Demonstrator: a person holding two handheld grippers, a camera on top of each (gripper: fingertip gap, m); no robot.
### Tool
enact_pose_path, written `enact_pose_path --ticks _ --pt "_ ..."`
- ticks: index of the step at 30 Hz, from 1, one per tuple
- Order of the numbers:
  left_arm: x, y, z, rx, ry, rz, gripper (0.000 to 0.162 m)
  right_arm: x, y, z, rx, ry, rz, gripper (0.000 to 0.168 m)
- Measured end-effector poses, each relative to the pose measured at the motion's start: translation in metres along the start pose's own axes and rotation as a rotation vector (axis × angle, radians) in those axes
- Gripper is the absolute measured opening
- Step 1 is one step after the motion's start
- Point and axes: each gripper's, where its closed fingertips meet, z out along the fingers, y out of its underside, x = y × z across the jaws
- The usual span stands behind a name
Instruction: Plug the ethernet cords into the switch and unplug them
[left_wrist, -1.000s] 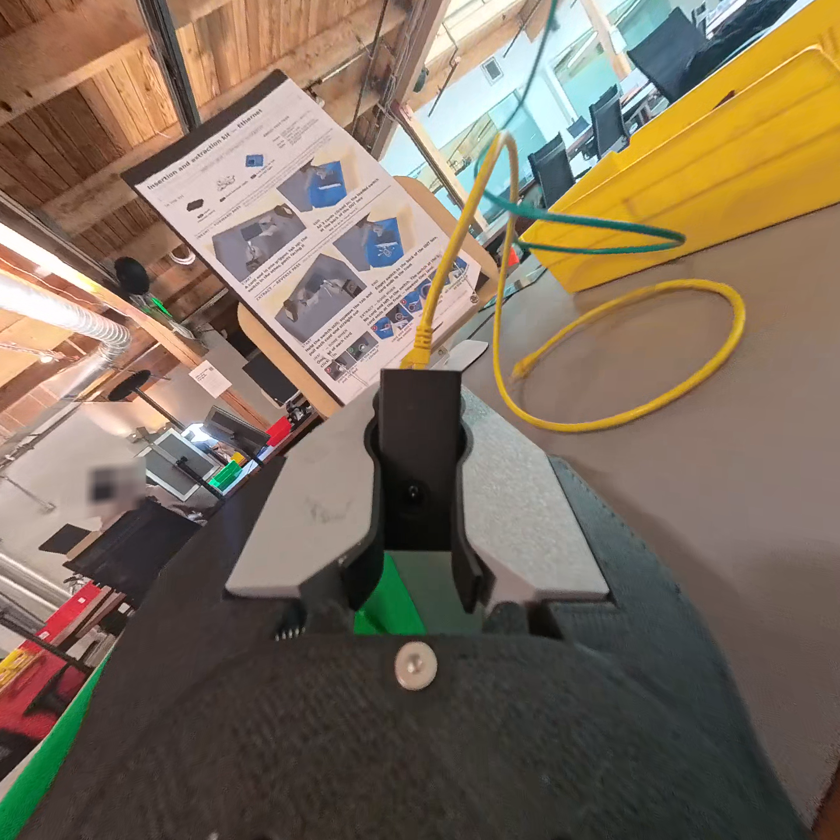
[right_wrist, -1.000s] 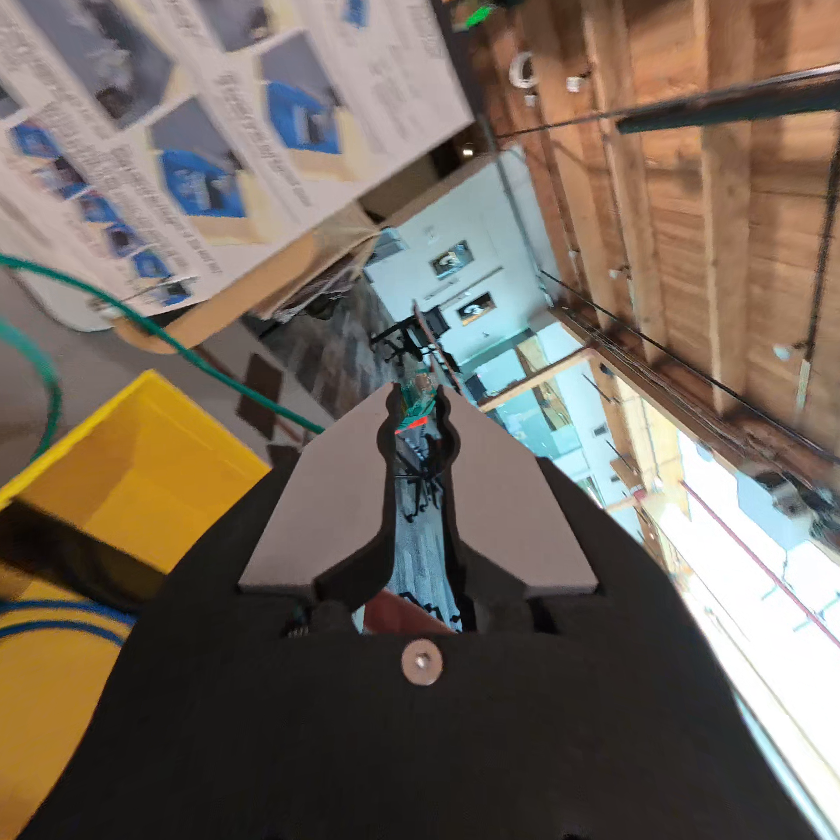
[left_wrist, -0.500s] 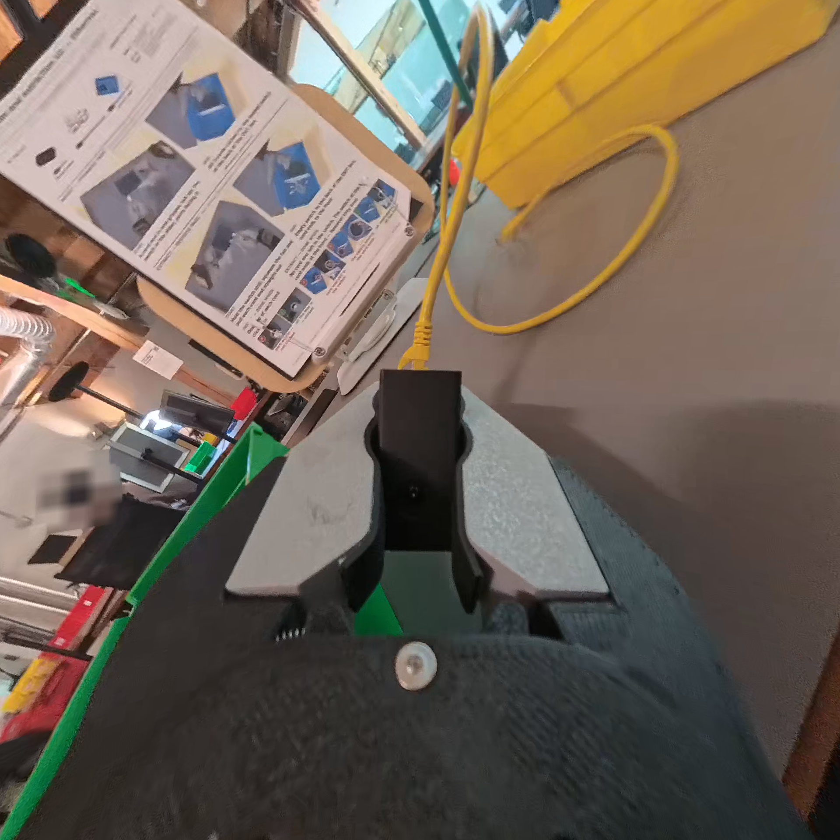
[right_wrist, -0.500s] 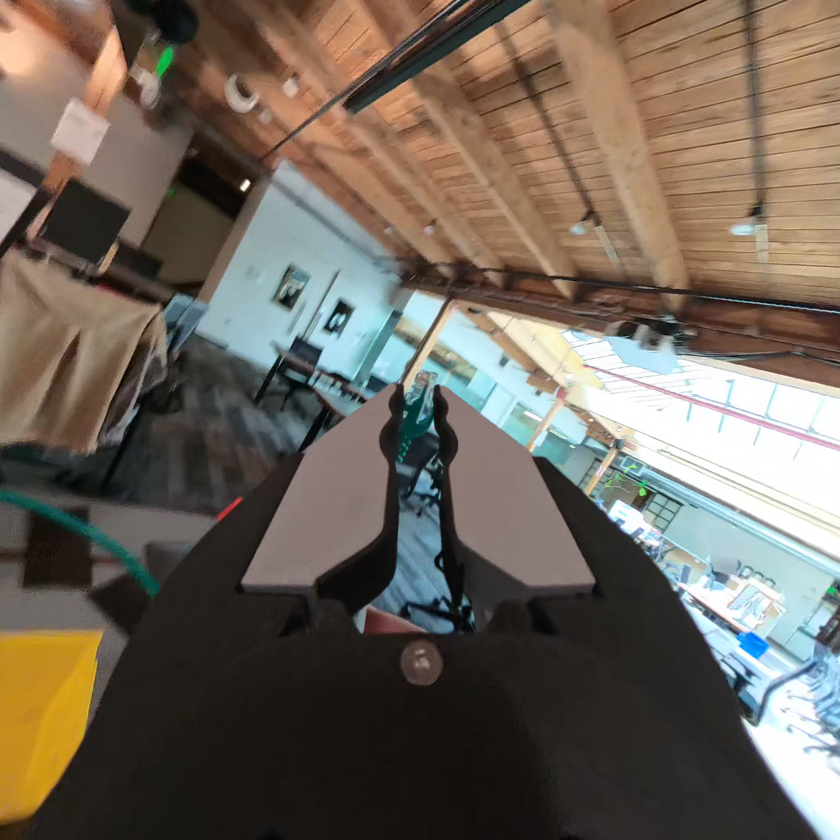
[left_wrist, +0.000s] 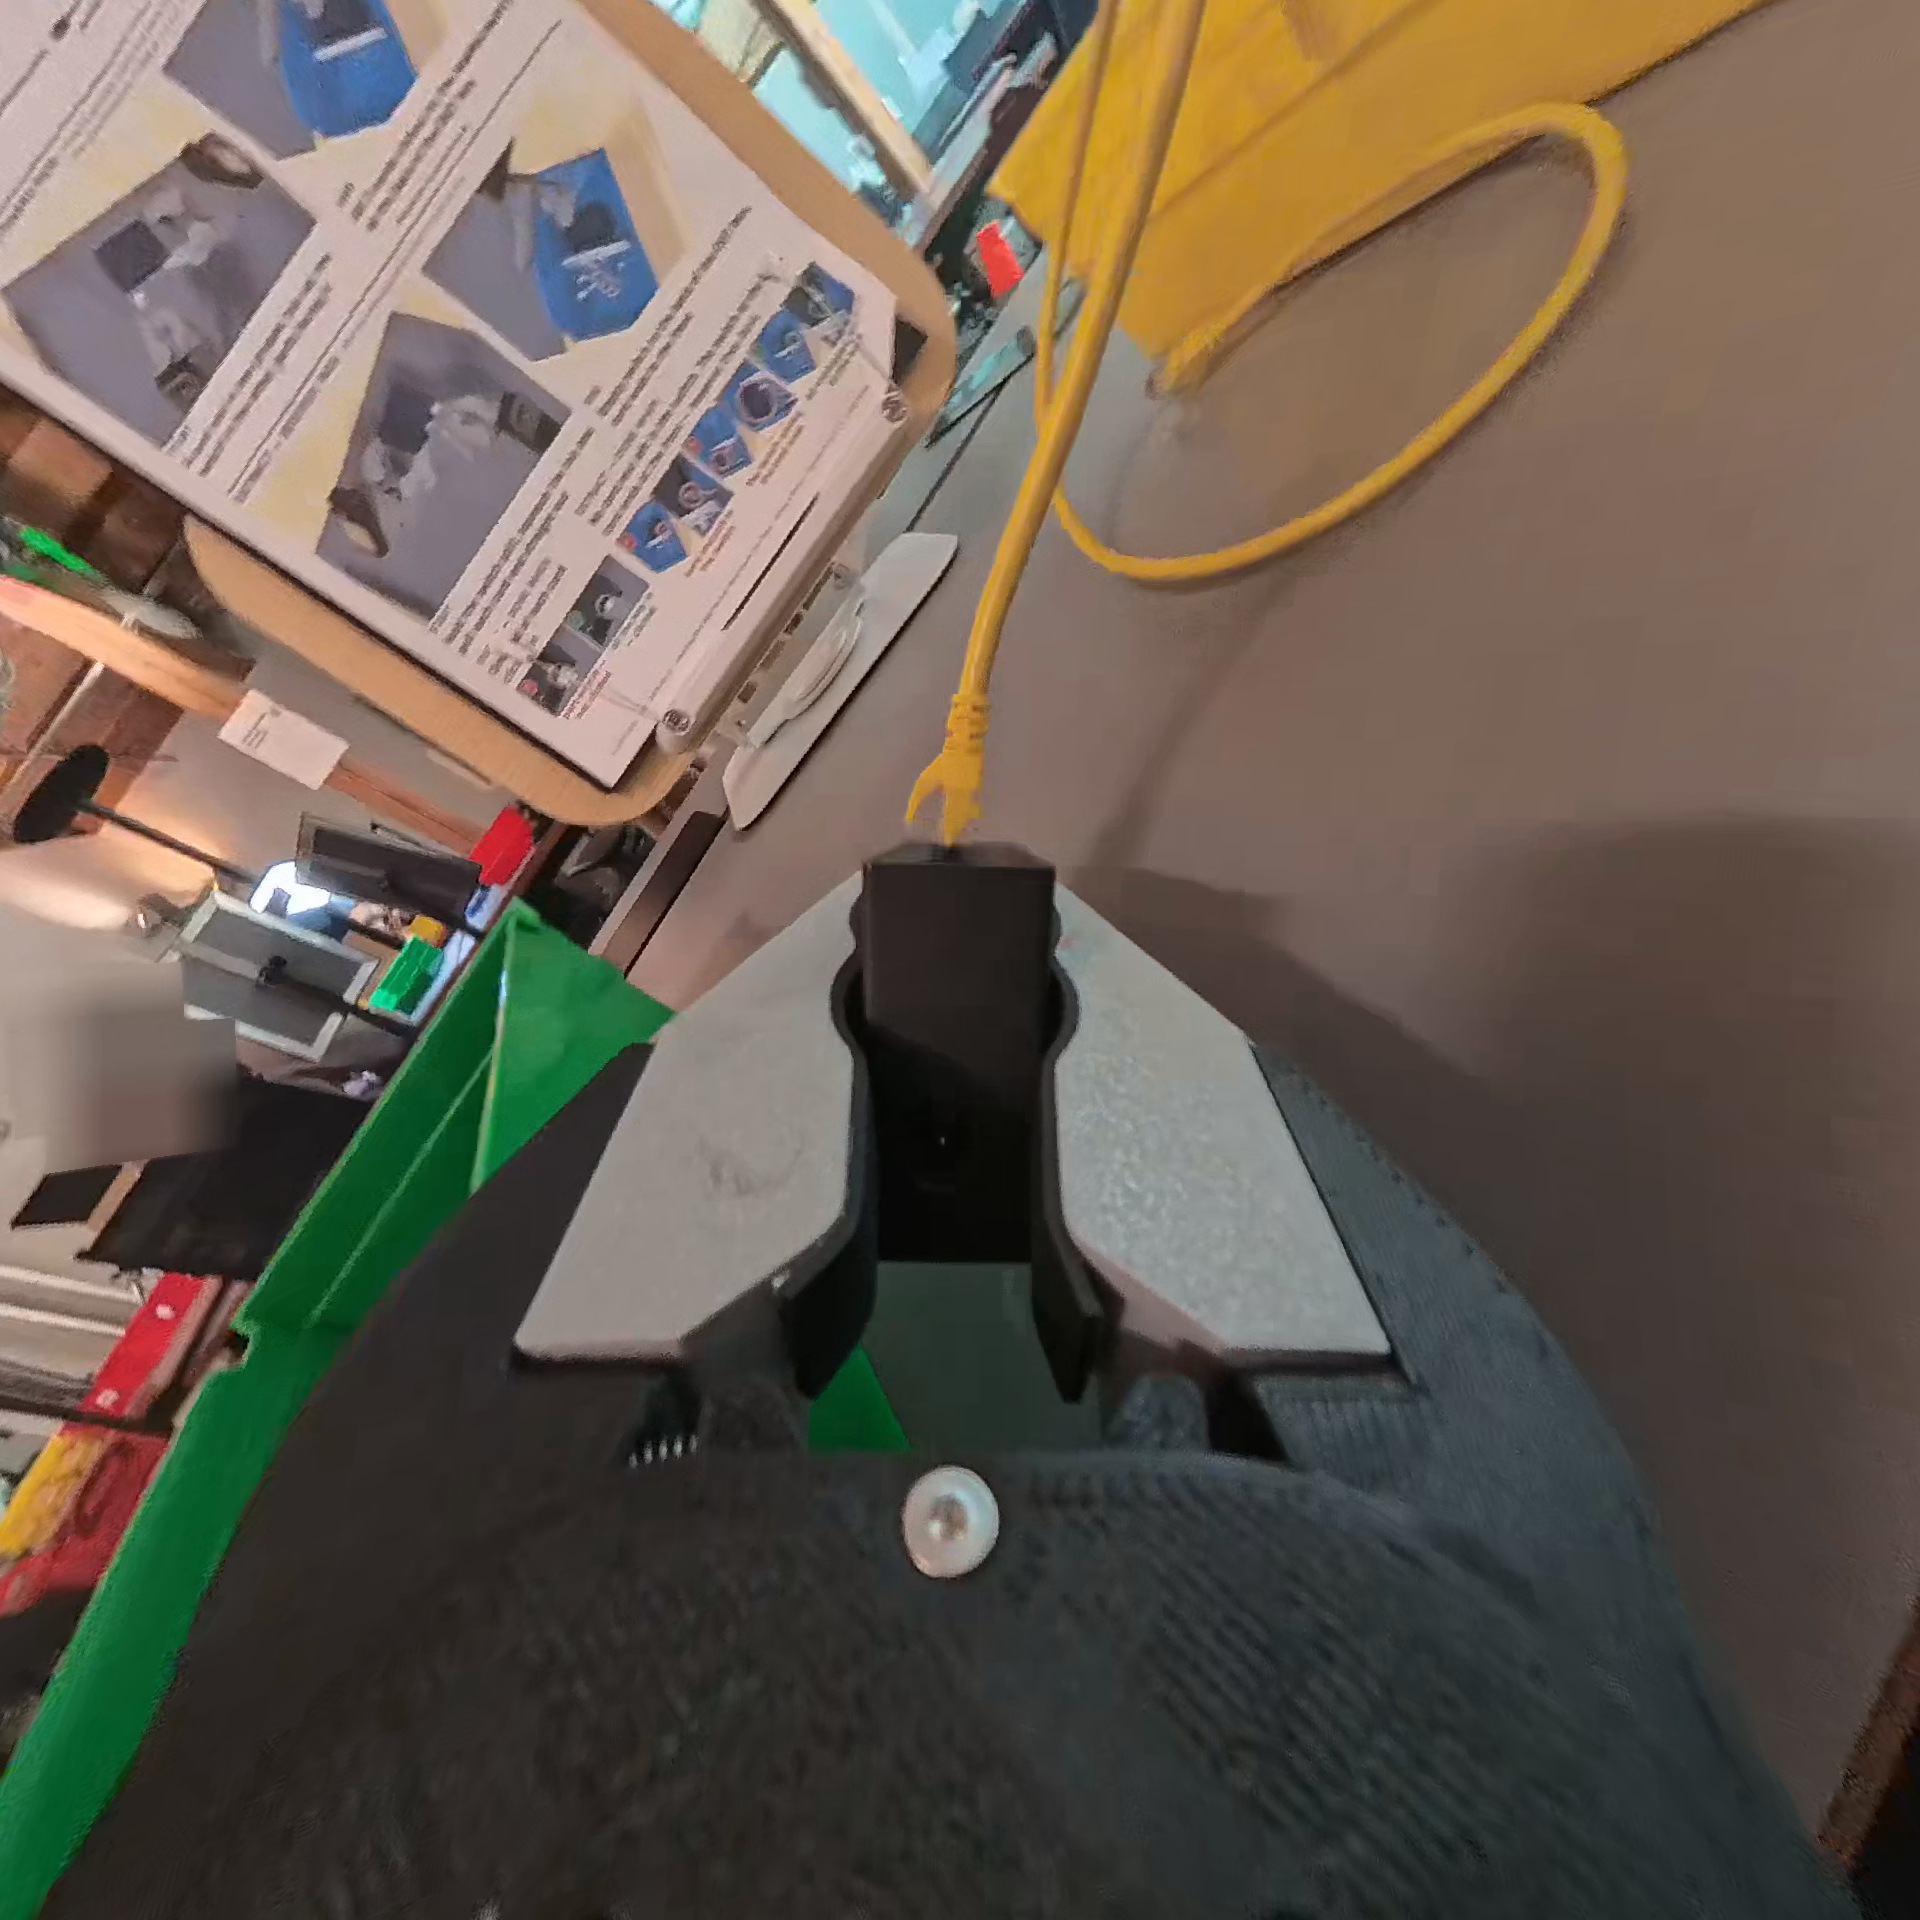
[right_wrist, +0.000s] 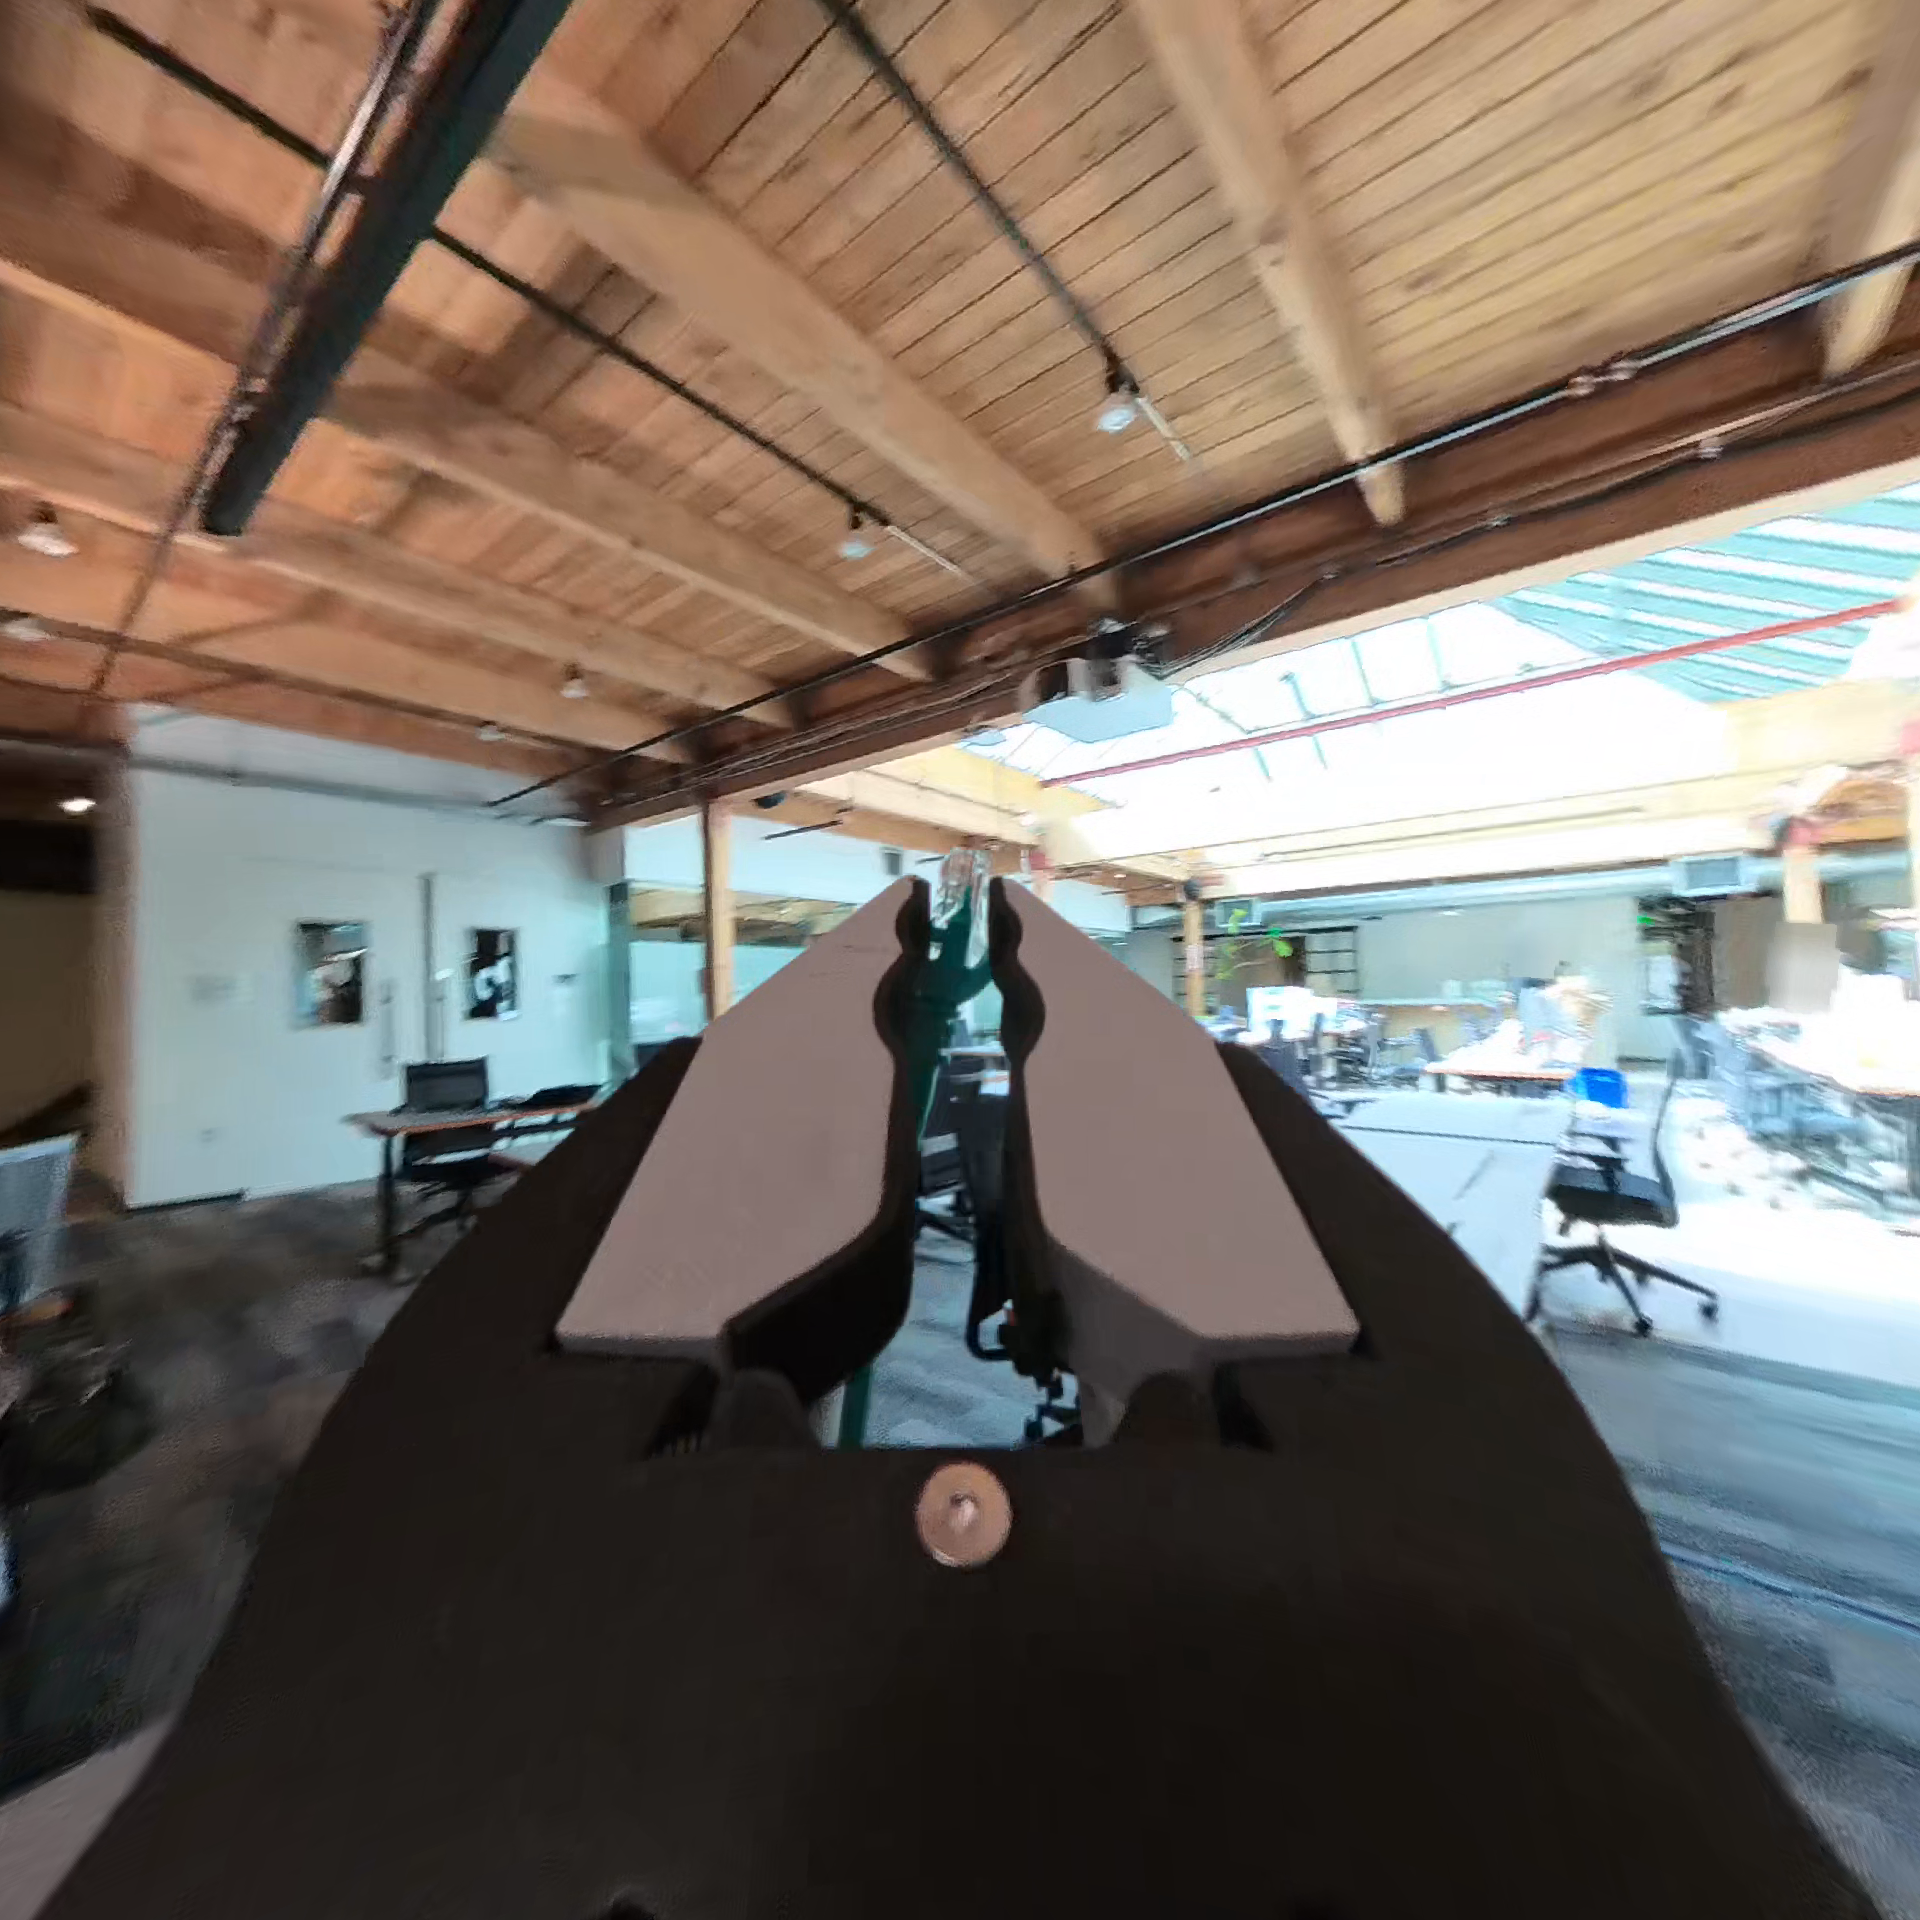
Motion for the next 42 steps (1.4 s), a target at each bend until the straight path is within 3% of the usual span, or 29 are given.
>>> enact_pose_path --ticks 2,4,8,11,14,16,18,20,22,26,31,34,36,37,38,42 --pt "0.007 -0.006 0.000 0.018 0.007 0.054 0.027 -0.065 0.010 -0.011 -0.052 -0.382 0.032 0.006" --pt "0.011 -0.007 0.000 0.020 0.013 0.083 0.027 -0.147 0.038 -0.055 -0.171 -0.803 -0.032 0.006" --pt "0.019 -0.015 -0.005 0.068 0.040 0.125 0.026 -0.250 0.126 -0.171 -0.317 -1.239 -0.333 0.007" --pt "0.029 -0.015 -0.006 0.062 0.047 0.201 0.026 -0.294 0.204 -0.244 -0.442 -1.415 -0.428 0.006" --pt "0.035 -0.013 -0.004 0.051 0.053 0.253 0.027 -0.315 0.270 -0.290 -0.570 -1.524 -0.486 0.006" --pt "0.036 -0.014 -0.004 0.055 0.066 0.245 0.027 -0.323 0.298 -0.314 -0.653 -1.580 -0.515 0.006" --pt "0.035 -0.012 -0.003 0.048 0.063 0.237 0.027 -0.326 0.316 -0.316 -0.710 -1.534 -0.557 0.012" --pt "0.036 -0.012 -0.003 0.049 0.071 0.234 0.026 -0.326 0.322 -0.321 -0.786 -1.556 -0.566 0.041" --pt "0.035 -0.013 -0.004 0.052 0.065 0.241 0.026 -0.317 0.326 -0.320 -0.876 -1.557 -0.619 0.059" --pt "0.035 -0.013 -0.004 0.054 0.067 0.229 0.026 -0.289 0.319 -0.305 -0.993 -1.538 -0.706 0.066" --pt "0.036 -0.013 -0.004 0.054 0.069 0.235 0.026 -0.294 0.259 -0.299 -0.799 -1.576 -0.699 0.081" --pt "0.036 -0.013 -0.004 0.050 0.071 0.232 0.027 -0.321 0.203 -0.328 -0.596 -1.676 -0.633 0.077" --pt "0.036 -0.013 -0.004 0.050 0.070 0.234 0.027 -0.342 0.163 -0.373 -0.423 -1.827 -0.552 0.079" --pt "0.036 -0.012 -0.003 0.048 0.073 0.234 0.027 -0.349 0.150 -0.402 -0.349 -1.921 -0.537 0.070" --pt "0.036 -0.012 -0.003 0.047 0.072 0.236 0.027 -0.355 0.147 -0.424 -0.285 -1.980 -0.583 0.053" --pt "0.036 -0.013 -0.004 0.051 0.070 0.237 0.026 -0.382 0.184 -0.457 -0.169 -1.980 -0.915 0.052"
